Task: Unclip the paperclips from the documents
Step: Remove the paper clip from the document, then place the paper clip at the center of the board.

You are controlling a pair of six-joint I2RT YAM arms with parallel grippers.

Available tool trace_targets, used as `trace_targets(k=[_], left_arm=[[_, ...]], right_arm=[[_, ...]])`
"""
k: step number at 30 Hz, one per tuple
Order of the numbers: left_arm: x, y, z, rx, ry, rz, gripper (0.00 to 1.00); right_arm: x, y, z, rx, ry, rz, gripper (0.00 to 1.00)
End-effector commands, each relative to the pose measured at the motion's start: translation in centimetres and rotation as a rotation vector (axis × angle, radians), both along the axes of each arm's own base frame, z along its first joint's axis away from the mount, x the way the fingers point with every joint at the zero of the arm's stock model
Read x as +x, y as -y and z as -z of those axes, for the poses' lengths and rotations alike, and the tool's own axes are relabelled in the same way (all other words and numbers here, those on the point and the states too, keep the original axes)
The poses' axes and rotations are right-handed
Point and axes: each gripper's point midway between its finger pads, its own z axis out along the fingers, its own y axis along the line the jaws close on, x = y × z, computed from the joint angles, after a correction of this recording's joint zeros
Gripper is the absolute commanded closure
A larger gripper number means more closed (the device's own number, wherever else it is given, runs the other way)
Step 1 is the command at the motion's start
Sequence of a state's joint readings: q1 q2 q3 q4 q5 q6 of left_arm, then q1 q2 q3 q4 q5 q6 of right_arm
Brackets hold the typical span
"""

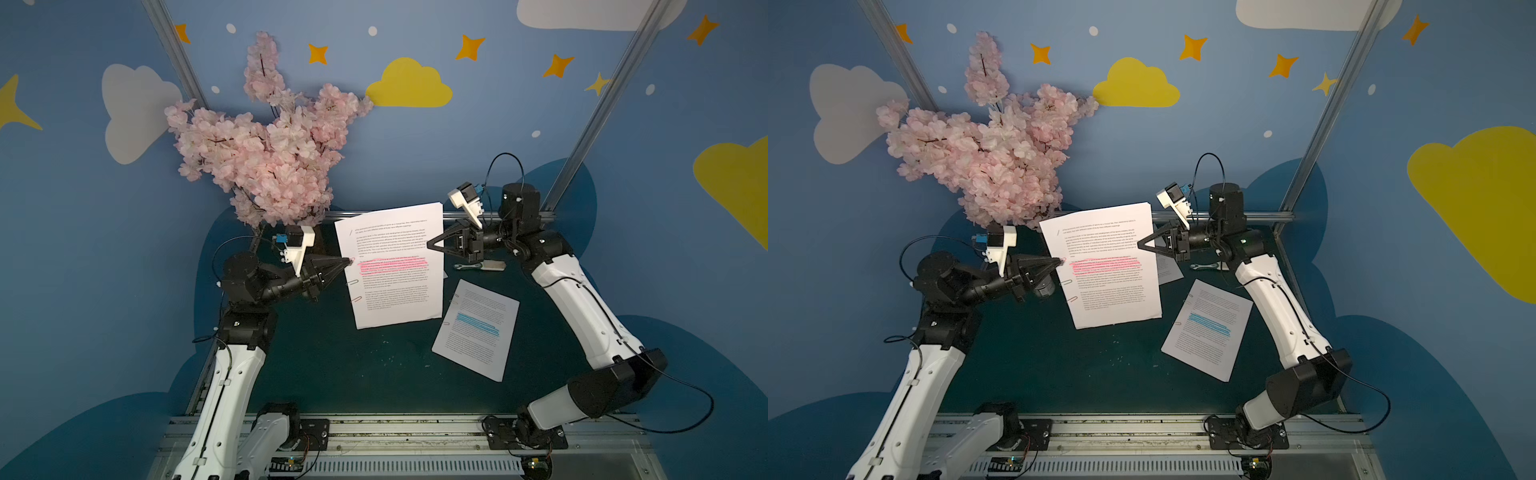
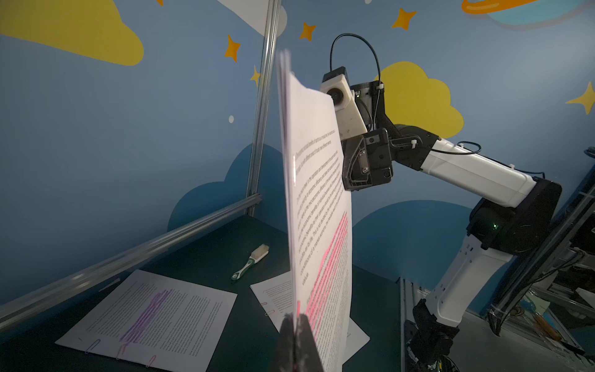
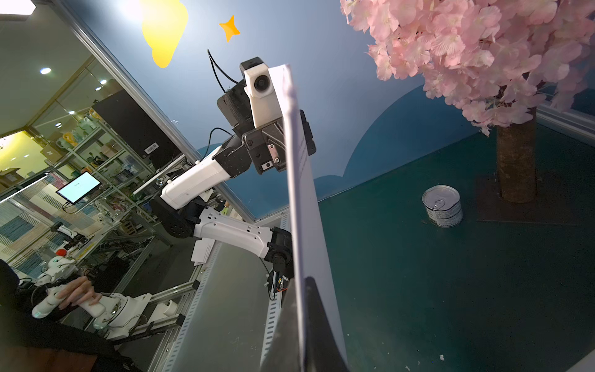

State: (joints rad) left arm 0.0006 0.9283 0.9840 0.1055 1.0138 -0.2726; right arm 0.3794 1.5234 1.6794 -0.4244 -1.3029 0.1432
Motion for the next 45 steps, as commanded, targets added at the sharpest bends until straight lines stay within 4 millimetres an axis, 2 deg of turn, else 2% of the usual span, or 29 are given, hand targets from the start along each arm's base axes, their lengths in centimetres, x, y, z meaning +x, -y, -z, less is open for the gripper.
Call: trace_targets(k=[1, 13, 17, 20, 23, 27, 31, 35, 40, 45], left_arm=[[0.5, -0.8, -0.5, 0.005, 0.023, -0.055, 0.98], [0.5, -0.9, -0.6, 0.008, 0.028, -0.053, 0.98], [0.7, -1.0, 0.3, 0.019, -0.002, -0.063, 0.98], [1.8, -1.3, 3.6, 0.048, -0.118, -0.103, 0.98], [3.5, -2.5, 7.5, 0.059, -0.267, -0.231, 0.98], [5.1, -4.7, 13.7, 0.059, -0.528, -0.414, 0.98], [5.3, -7.1, 20.2, 0.086, -0.806, -0.616, 0.98], [4.4, -9.3, 25.7, 0.143, -1.01, -0.771, 0.98], [4.6, -8.5, 30.2, 0.179, -1.234, -0.736, 0.98], [6.9, -7.3, 33.2, 0.2, -1.335, -0.645, 0.98]], right_arm=[[-0.4, 1.7, -1.3, 0.018, 0.042, 0.029, 1.0], [-0.3, 2.1, -1.2, 0.014, 0.039, 0.04, 1.0], [-0.3, 2.2, -1.0, 0.01, 0.042, 0.045, 1.0], [0.1, 2.2, -0.7, -0.003, 0.032, 0.069, 1.0], [0.7, 2.1, 0.0, -0.028, 0.009, 0.105, 1.0], [1.8, 1.7, 1.7, -0.112, -0.062, 0.198, 1.0], [1.9, 0.8, 4.0, -0.235, -0.154, 0.25, 1.0], [1.4, -0.4, 6.1, -0.358, -0.241, 0.277, 1.0], [0.8, -1.6, 7.8, -0.442, -0.297, 0.282, 1.0], [0.8, -1.9, 8.7, -0.496, -0.351, 0.301, 1.0]])
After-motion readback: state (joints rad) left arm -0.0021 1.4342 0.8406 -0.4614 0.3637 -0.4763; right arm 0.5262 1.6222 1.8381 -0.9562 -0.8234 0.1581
